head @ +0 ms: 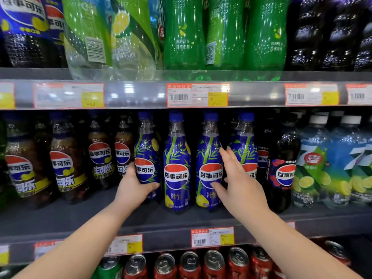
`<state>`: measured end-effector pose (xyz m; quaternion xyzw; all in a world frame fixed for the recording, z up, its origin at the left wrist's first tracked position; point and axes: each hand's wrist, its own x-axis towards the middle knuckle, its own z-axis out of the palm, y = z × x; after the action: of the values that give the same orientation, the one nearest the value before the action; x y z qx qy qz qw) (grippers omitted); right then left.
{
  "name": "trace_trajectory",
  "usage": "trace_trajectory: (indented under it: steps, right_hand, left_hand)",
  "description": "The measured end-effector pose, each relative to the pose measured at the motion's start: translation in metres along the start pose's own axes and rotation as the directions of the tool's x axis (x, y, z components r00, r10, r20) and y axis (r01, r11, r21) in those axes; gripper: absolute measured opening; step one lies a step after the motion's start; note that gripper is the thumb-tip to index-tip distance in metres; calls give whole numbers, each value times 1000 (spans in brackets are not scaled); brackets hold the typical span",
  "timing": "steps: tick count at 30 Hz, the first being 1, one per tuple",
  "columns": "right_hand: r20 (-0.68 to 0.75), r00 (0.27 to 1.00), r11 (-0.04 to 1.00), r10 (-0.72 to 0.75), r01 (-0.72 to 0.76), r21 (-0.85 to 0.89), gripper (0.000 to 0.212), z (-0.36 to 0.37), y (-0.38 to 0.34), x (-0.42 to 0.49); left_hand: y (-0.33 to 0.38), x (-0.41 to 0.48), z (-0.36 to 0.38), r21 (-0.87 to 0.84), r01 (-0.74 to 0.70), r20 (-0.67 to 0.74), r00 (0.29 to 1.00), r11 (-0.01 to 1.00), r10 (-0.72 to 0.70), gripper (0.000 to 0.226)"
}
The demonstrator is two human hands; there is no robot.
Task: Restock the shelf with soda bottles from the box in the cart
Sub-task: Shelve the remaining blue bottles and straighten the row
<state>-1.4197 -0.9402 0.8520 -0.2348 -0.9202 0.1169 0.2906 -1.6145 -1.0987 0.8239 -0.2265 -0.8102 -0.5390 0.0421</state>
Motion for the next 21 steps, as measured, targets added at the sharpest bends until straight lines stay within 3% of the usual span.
trace_trajectory:
  steps: [8,12,14,16,18,21]
  right_hand:
    - [4,999,998,-38,38,49,78,2,7,2]
    - [4,999,998,-50,50,39,76,0,5,-1]
    - [-7,999,999,-46,46,29,74,-3,1,-7]
    - [-24,999,999,-29,29,15,71,-5,-5,-18]
    - [-50,999,1000,-9,9,15,67,-8,-11,-32]
    - [-75,997,998,34,-38,-53,64,-11,-12,-64]
  left_hand:
    - [-2,-7,2,-137,-25,34,999,990,30,97]
    - [-9,-22,-3,-55,-78,-37,996,995,76,106]
    - [-5,-39,-5,1,-122,-86,989,993,122,93]
    - [0,-59,-6,26,-258,-123,958,966,260,70]
    - [8,-81,-9,-43,-397,-45,917,917,396,53]
    - [8,-104,-6,-47,-534,245,813,844,528,46]
